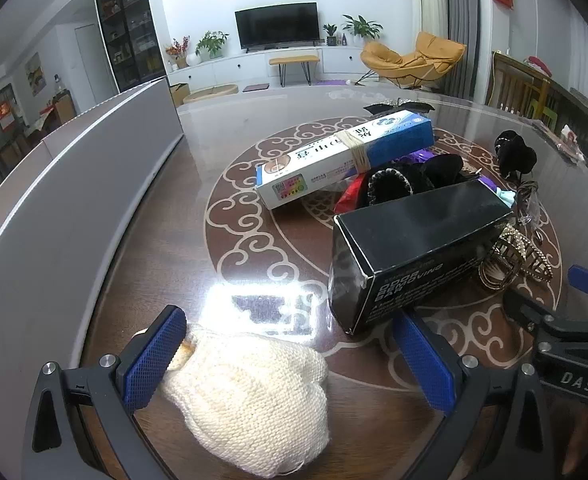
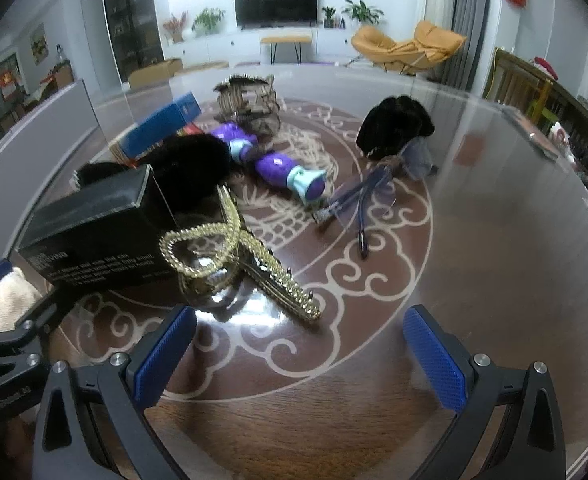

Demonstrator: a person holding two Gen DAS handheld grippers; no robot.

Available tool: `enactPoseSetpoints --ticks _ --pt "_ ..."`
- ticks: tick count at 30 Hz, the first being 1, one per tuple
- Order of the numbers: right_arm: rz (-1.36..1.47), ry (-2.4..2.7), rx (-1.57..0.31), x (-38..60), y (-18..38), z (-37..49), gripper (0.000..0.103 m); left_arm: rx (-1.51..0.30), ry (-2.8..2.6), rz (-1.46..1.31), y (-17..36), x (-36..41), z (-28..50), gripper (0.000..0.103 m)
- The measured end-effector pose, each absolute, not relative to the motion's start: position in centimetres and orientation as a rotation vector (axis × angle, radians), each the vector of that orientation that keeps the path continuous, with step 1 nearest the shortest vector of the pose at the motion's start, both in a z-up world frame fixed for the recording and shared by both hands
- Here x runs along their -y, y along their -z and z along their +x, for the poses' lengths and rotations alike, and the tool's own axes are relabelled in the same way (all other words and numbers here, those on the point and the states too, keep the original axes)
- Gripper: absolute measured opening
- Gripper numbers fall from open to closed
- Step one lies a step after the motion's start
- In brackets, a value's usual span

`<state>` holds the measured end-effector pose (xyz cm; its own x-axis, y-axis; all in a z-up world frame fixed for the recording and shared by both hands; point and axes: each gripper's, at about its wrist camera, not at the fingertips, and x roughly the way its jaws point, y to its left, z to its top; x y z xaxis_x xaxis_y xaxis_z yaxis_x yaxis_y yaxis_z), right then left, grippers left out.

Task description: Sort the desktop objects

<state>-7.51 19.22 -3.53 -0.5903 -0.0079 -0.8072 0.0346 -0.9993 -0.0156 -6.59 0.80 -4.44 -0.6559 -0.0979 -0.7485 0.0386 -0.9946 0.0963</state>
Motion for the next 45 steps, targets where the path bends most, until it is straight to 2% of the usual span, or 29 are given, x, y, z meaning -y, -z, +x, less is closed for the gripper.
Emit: enactPoseSetpoints --ticks 45 --pt "1.421 2.773 -0.045 -19.28 3.81 -7.63 0.103 0.153 2.777 1.309 4.63 -1.54 -6.78 0.103"
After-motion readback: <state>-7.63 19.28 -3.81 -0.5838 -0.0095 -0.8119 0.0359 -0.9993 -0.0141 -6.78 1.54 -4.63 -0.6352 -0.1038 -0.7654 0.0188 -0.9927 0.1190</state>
